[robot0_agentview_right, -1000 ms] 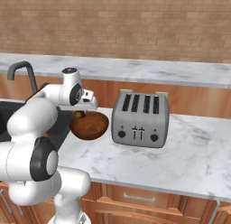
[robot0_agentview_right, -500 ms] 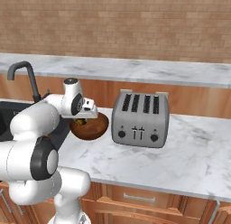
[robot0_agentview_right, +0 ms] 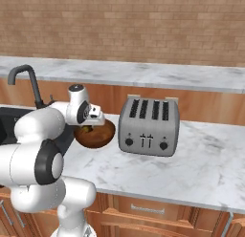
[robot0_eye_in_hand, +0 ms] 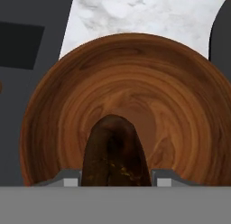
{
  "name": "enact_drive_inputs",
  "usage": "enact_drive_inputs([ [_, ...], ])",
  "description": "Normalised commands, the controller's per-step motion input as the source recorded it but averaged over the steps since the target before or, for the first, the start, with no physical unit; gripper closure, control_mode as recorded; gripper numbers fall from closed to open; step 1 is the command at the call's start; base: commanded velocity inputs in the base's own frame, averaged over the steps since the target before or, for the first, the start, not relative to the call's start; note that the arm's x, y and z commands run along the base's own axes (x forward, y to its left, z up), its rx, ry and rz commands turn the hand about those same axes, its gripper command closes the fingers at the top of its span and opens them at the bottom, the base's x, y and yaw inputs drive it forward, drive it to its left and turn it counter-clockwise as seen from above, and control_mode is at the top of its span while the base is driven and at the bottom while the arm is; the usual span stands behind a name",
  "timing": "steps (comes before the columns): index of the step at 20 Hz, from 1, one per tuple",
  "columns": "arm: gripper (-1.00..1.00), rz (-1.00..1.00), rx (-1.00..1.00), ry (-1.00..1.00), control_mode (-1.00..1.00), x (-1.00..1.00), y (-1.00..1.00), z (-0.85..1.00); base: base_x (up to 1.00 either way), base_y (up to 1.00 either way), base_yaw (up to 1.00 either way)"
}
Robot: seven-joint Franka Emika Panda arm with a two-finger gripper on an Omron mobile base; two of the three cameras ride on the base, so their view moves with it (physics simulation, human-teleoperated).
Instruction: Pick the sweet potatos from the cabinet and place them in one bowl. Pick the potato from the sink and place it in the other bowl.
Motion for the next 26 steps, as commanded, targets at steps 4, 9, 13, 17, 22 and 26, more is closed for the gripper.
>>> enact_drive_inputs([
  [4, 1.00, 0.00, 0.00, 0.00, -1.00, 0.06, -0.14, 0.00, 0.00, 0.00, 0.00],
  [9, 1.00, 0.00, 0.00, 0.00, -1.00, 0.00, -0.17, -0.02, 0.00, 0.00, 0.00],
  [13, 1.00, 0.00, 0.00, -0.01, -1.00, 0.00, -0.01, -0.10, 0.00, 0.00, 0.00],
  [17, 1.00, 0.00, 0.00, -0.05, -1.00, 0.00, 0.00, -0.20, 0.00, 0.00, 0.00],
  [22, 1.00, 0.00, 0.00, -0.08, -1.00, 0.05, 0.00, -0.25, 0.00, 0.00, 0.00],
  [26, 1.00, 0.00, 0.00, -0.10, -1.00, 0.10, 0.00, -0.14, 0.00, 0.00, 0.00],
])
